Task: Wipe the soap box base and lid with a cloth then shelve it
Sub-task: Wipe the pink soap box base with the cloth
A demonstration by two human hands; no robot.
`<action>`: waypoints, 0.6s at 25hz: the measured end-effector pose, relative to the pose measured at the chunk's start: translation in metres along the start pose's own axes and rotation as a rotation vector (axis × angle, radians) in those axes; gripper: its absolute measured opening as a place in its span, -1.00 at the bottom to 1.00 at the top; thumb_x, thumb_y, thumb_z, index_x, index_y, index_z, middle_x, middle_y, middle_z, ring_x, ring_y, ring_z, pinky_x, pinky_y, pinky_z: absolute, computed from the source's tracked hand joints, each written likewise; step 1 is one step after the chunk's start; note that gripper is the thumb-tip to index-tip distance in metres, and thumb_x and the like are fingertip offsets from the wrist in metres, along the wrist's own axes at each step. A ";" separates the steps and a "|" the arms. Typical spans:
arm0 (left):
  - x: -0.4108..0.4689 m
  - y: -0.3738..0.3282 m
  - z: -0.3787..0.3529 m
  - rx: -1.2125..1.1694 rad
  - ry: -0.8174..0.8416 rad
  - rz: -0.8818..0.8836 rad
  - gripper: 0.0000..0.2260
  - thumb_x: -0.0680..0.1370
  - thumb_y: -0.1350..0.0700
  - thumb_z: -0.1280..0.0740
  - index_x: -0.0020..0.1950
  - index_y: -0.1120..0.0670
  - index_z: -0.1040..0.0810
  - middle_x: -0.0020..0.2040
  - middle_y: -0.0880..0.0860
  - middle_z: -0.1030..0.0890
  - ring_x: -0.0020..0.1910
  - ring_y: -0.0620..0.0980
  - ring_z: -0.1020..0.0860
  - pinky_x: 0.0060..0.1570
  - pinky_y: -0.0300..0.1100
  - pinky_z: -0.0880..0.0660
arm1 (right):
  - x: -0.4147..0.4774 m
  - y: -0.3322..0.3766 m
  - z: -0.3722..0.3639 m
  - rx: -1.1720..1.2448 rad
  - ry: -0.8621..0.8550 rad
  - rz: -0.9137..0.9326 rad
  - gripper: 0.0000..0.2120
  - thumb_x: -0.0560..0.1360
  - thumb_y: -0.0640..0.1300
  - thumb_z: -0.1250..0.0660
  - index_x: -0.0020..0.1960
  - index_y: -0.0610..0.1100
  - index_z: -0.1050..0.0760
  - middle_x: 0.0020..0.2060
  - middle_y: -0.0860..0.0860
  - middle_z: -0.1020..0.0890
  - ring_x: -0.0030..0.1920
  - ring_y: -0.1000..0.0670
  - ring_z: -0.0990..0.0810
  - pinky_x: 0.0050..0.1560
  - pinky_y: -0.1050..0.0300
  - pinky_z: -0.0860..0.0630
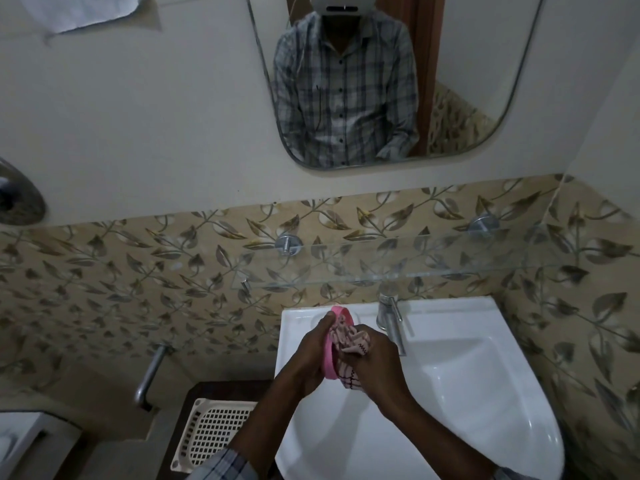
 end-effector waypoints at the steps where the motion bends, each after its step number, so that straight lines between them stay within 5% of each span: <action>1: 0.002 0.000 0.005 -0.035 -0.024 0.019 -0.47 0.58 -0.19 -0.24 0.33 0.21 -0.54 0.17 0.26 -0.66 0.18 0.22 -0.62 0.26 0.12 -0.52 | -0.003 0.003 -0.004 -0.013 0.110 0.031 -0.76 0.39 -0.31 -0.45 -0.12 0.03 -0.64 -0.18 0.01 -0.72 -0.15 0.03 -0.71 -0.22 0.22 -0.64; 4: -0.001 -0.005 0.025 -0.239 0.039 0.084 -0.44 0.53 -0.12 -0.30 0.40 0.22 -0.47 0.14 0.32 -0.64 0.06 0.25 -0.64 0.14 0.13 -0.54 | 0.009 0.008 0.014 -0.109 0.323 0.154 -0.80 0.37 -0.41 -0.44 -0.21 -0.12 -0.65 -0.25 -0.13 -0.73 -0.22 -0.03 -0.72 -0.19 -0.08 -0.69; 8: -0.012 -0.004 0.029 -0.331 0.289 0.167 -0.26 0.30 -0.05 -0.61 0.34 0.34 -0.52 0.19 0.40 -0.58 0.10 0.35 -0.61 0.19 0.25 -0.49 | 0.038 0.015 0.055 -0.170 0.077 0.233 -0.70 0.31 -0.39 -0.41 -0.07 -0.06 -0.64 -0.23 -0.04 -0.74 -0.21 -0.09 -0.71 -0.18 0.00 -0.66; 10: -0.011 -0.003 0.026 -0.380 0.320 0.167 -0.31 0.29 0.01 -0.61 0.30 0.34 -0.55 0.20 0.39 -0.58 0.12 0.35 -0.60 0.20 0.25 -0.48 | 0.020 0.023 0.033 -0.392 0.067 0.622 -0.54 0.26 -0.38 -0.43 0.07 0.01 -0.61 -0.06 -0.03 -0.70 -0.06 -0.11 -0.67 -0.08 0.12 -0.59; 12: -0.008 -0.003 0.021 -0.390 0.292 0.184 -0.42 0.43 -0.03 -0.45 0.31 0.33 -0.53 0.19 0.36 -0.61 0.11 0.30 -0.60 0.22 0.17 -0.48 | -0.005 0.018 0.008 -0.603 0.152 1.047 -0.59 0.30 -0.34 -0.47 0.11 -0.07 -0.62 0.03 -0.10 -0.69 0.05 -0.14 -0.67 0.09 0.02 -0.60; 15: -0.007 0.000 0.015 -0.328 0.279 0.189 -0.51 0.46 -0.08 -0.34 0.18 0.30 -0.64 0.06 0.33 -0.66 -0.05 0.25 -0.66 0.03 0.10 -0.59 | 0.002 0.016 0.008 -0.704 0.145 1.263 -0.73 0.30 -0.33 -0.57 -0.02 -0.21 -0.68 -0.02 -0.15 -0.71 0.06 -0.16 -0.68 0.29 -0.18 -0.50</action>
Point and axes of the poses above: each hand's wrist, its own x-axis towards the middle knuckle, its own z-axis out of the back of the hand, y = z × x, the point moved 5 cm from there along x, towards the middle knuckle
